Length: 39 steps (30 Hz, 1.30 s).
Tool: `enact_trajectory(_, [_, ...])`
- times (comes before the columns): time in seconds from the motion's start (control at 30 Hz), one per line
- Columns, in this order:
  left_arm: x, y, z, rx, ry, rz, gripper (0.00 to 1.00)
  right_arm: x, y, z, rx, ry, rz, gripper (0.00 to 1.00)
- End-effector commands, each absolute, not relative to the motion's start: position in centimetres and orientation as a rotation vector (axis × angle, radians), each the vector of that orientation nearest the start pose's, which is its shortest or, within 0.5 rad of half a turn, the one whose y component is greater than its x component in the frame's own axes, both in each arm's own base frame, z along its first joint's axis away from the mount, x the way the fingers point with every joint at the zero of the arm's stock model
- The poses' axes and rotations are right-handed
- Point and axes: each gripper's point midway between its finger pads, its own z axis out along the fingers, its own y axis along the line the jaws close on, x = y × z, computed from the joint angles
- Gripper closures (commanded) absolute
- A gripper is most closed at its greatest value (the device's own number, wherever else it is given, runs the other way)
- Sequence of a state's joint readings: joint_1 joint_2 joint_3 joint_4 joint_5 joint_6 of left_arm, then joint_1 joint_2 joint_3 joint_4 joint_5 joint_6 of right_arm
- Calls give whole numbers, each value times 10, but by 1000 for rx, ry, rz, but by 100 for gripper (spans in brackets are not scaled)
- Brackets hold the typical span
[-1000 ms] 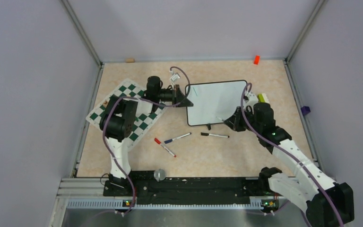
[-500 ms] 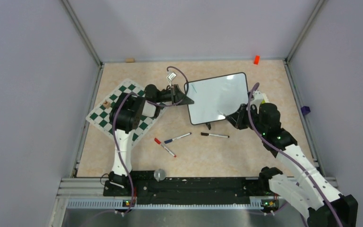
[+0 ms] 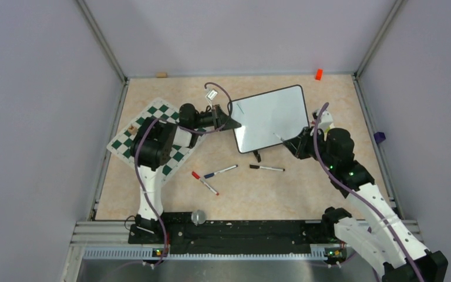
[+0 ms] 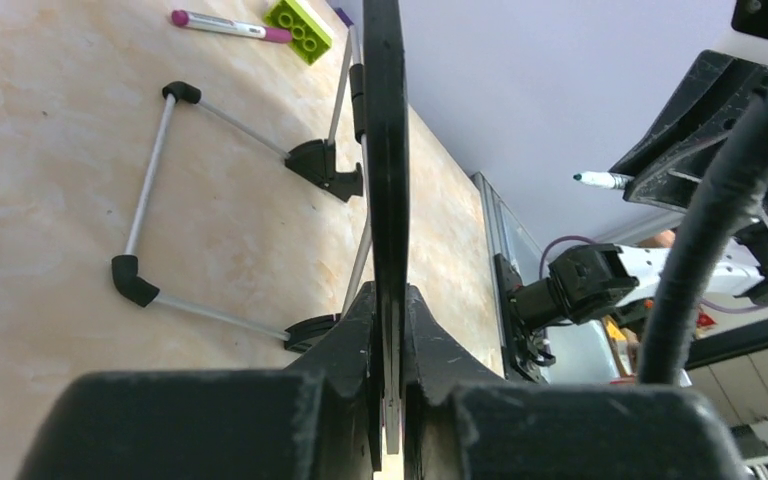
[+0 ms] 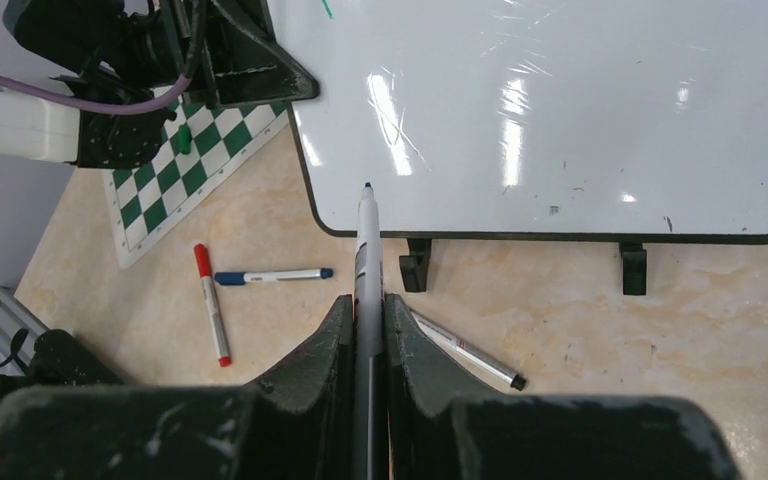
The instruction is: Write a sentence on the whiteboard
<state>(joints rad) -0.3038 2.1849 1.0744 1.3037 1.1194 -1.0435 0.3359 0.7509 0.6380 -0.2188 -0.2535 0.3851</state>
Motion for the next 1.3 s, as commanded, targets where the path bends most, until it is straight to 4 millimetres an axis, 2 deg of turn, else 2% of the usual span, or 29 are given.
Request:
enact_trajectory(0.0, [395, -301, 180, 559, 1593, -1579, 100, 262, 148, 241, -134, 1869, 705, 100])
enact_trajectory(0.07, [396, -303, 177, 575, 1608, -1531, 100, 261, 148, 240, -134, 1869, 704, 100])
enact_trajectory(0.23, [392, -308, 155, 623, 1660, -1446, 100, 260, 146, 241, -130, 1865, 700, 100])
enact_trajectory(0.4, [384, -308, 133, 668, 1726, -1448, 100, 257, 143, 240, -132, 1872, 688, 100])
enact_trajectory(0.5, [380, -304, 127, 687, 1761, -1493, 100, 256, 143, 238, -137, 1875, 688, 100])
enact_trajectory(0.7, [374, -279, 119, 698, 1818, -1511, 100, 259, 150, 233, -153, 1894, 719, 100])
enact_trajectory(0.9, [366, -274, 109, 802, 1969, -1512, 100, 266, 156, 247, -211, 1870, 684, 100])
enact_trajectory(1.07, [365, -275, 108, 814, 1954, -1530, 100, 274, 174, 253, -259, 1872, 676, 100])
enact_trajectory(1.27, [364, -277, 105, 827, 1950, -1559, 100, 294, 211, 250, -358, 1894, 637, 100])
